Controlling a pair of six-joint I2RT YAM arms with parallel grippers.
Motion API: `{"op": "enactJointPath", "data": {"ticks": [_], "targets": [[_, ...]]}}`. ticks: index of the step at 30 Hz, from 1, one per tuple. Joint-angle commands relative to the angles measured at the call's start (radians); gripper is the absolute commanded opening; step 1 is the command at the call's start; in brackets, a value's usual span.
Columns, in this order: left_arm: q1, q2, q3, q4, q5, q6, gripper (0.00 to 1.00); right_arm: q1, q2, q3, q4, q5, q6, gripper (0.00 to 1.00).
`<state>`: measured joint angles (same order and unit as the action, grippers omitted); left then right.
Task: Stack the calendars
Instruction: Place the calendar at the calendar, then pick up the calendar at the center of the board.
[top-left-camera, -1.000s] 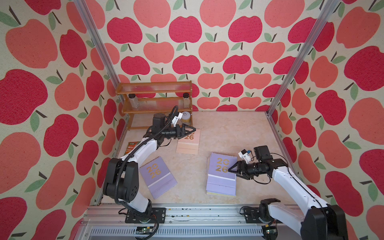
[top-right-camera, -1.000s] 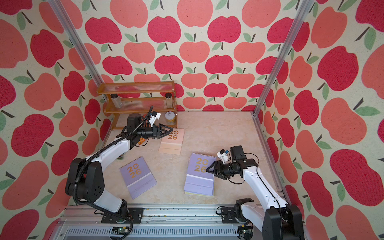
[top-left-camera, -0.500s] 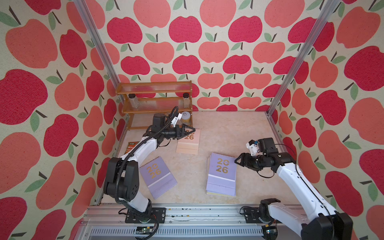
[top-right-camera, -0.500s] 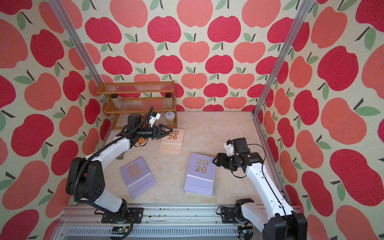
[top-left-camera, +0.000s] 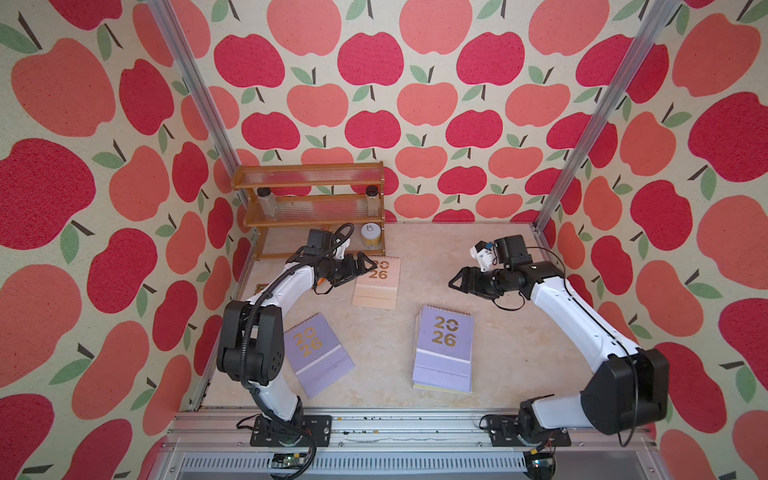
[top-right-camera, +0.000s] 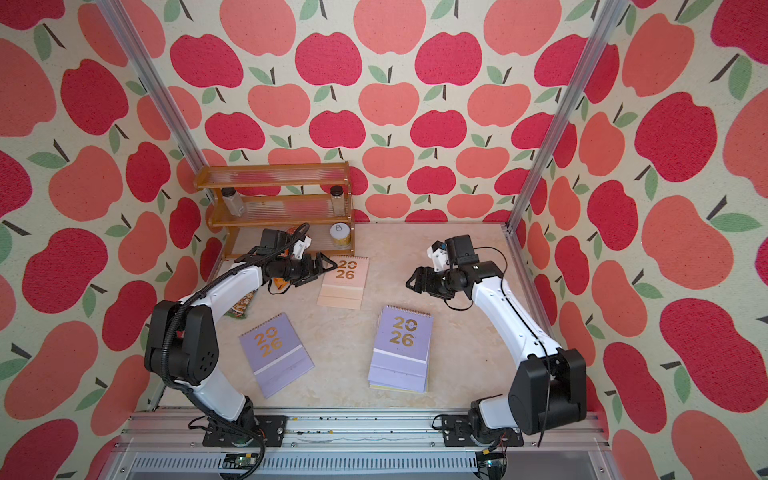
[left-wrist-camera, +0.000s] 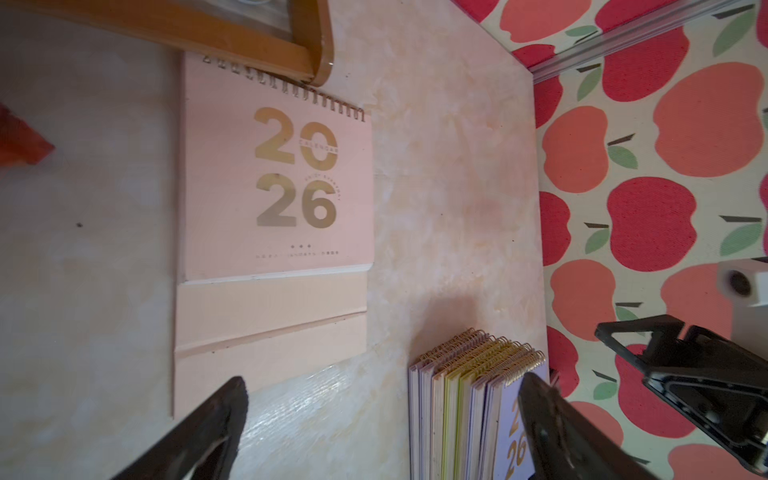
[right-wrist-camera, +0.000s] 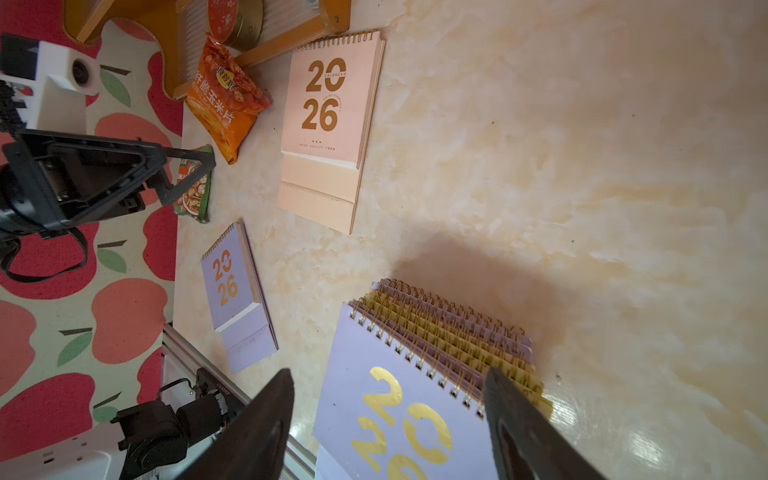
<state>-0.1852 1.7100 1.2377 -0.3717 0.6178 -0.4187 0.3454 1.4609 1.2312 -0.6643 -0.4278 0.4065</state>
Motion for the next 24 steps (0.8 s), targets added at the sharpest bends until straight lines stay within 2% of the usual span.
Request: {"op": "enactJointPath", "data": {"ticks": [1,11,24], "targets": [[0.006,0.023,0.037,-0.091,-0.174,0.039,0.99,0.04,0.107,0.107,0.017,-0.049,-0.036,0.77],[0.004,0.114,0.062,-0.045,-0.199,0.064,0.99,0.11,0.427,0.303,0.123,-0.114,0.007,0.78],[0.004,0.223,0.08,0.033,-0.157,0.025,0.99,0.153,0.689,0.517,0.155,-0.131,0.036,0.79]]}}
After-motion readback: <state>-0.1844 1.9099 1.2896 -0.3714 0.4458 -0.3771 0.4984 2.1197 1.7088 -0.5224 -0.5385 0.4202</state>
